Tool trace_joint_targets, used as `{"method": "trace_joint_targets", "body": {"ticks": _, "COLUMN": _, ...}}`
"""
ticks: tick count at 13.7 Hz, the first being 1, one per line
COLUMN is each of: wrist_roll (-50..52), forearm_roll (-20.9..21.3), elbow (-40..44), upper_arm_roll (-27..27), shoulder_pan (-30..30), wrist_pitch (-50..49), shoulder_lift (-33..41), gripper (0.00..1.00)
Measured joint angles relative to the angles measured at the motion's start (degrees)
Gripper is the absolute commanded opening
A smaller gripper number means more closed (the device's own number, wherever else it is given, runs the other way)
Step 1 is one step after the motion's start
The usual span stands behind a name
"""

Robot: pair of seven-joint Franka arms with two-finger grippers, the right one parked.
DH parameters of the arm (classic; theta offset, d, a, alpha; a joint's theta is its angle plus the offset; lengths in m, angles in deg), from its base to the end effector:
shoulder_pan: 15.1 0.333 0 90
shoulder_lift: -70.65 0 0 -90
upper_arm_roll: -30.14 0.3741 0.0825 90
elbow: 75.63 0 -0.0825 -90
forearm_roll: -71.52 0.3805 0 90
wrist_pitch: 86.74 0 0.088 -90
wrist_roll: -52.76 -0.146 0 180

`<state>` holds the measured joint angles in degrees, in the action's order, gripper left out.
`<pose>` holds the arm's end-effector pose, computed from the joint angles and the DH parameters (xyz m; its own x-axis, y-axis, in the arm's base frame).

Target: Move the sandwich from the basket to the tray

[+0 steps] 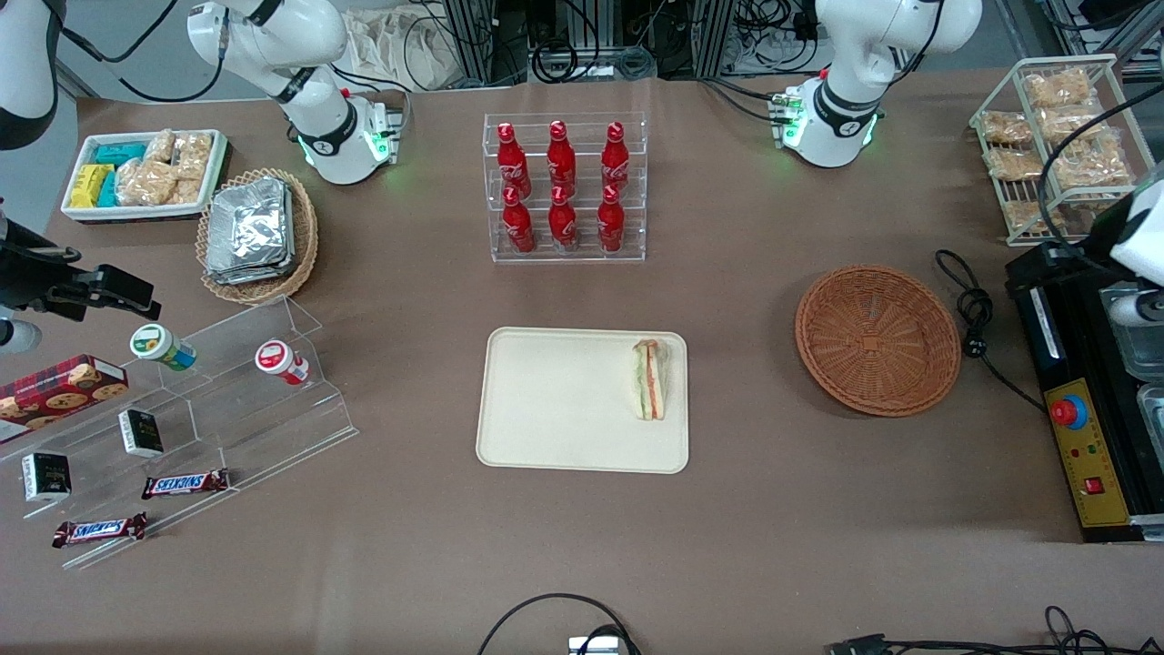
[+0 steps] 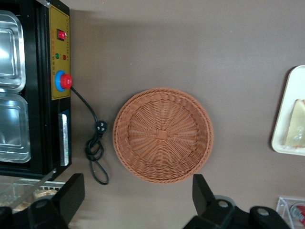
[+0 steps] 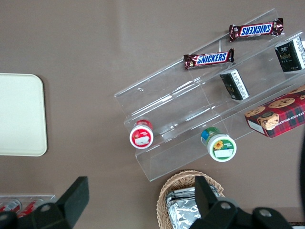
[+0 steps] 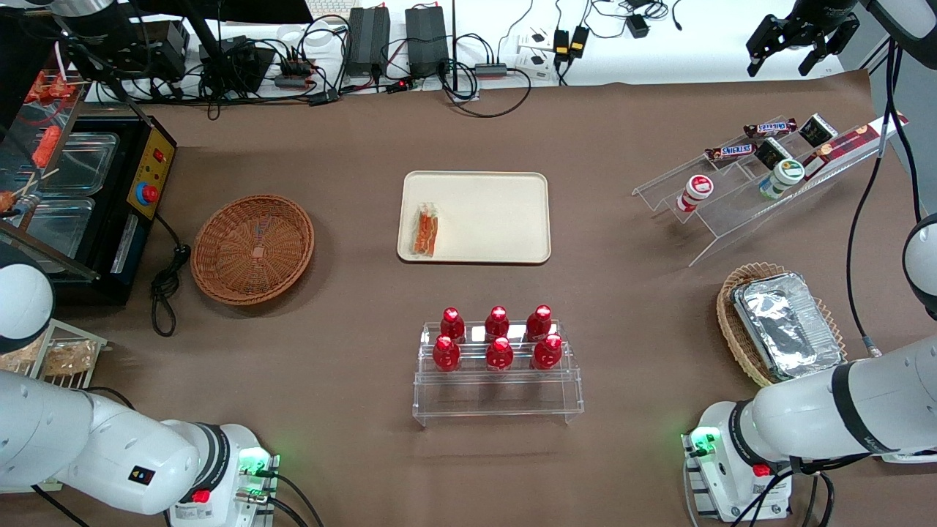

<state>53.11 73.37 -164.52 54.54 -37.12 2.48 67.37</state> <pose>0.5656 0.0211 0.6225 0.9978 0.0485 -0.0460 0.0459 -0.9974 -0.0562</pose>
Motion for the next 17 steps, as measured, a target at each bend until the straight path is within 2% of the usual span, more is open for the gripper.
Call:
{"method": "trace_joint_targets", "body": {"ticks": 3, "wrist_roll": -3.52, "forearm_roll": 0.0, "elbow": -0.01, "upper_arm_roll": -3.67, "shoulder_pan": 3.86, "wrist_pitch": -0.11, "shoulder_lift": 0.9, "gripper": 1.0}}
{"method": "trace_joint_targets", "body": {"ticks": 7, "wrist_roll": -3.85, "forearm_roll": 0.0, "elbow": 0.0, "upper_arm_roll": -15.03, "shoulder_pan": 12.12, "wrist_pitch": -0.97, "shoulder_lift": 2.2, "gripper": 1.0}}
{"method": "trace_joint_targets", "body": {"ticks": 11, "wrist_roll": -3.85, "forearm_roll": 0.0, "elbow": 0.0, "upper_arm_roll": -23.33, "shoulder_pan": 20.75, "wrist_pitch": -2.24, "shoulder_lift": 3.53, "gripper": 1.0}}
{"method": "trace_joint_targets", "body": {"ticks": 13, "wrist_roll": -3.7, "forearm_roll": 0.0, "elbow": 0.0, "upper_arm_roll": -25.09, "shoulder_pan": 22.91, "wrist_pitch": -2.66, "shoulder_lift": 3.78, "gripper": 1.0}}
{"method": "trace_joint_targets", "body": {"ticks": 17, "wrist_roll": -2.99, "forearm_roll": -0.06, "elbow": -0.03, "upper_arm_roll": -25.76, "shoulder_pan": 23.1, "wrist_pitch": -3.84, "shoulder_lift": 3.73, "gripper": 1.0}}
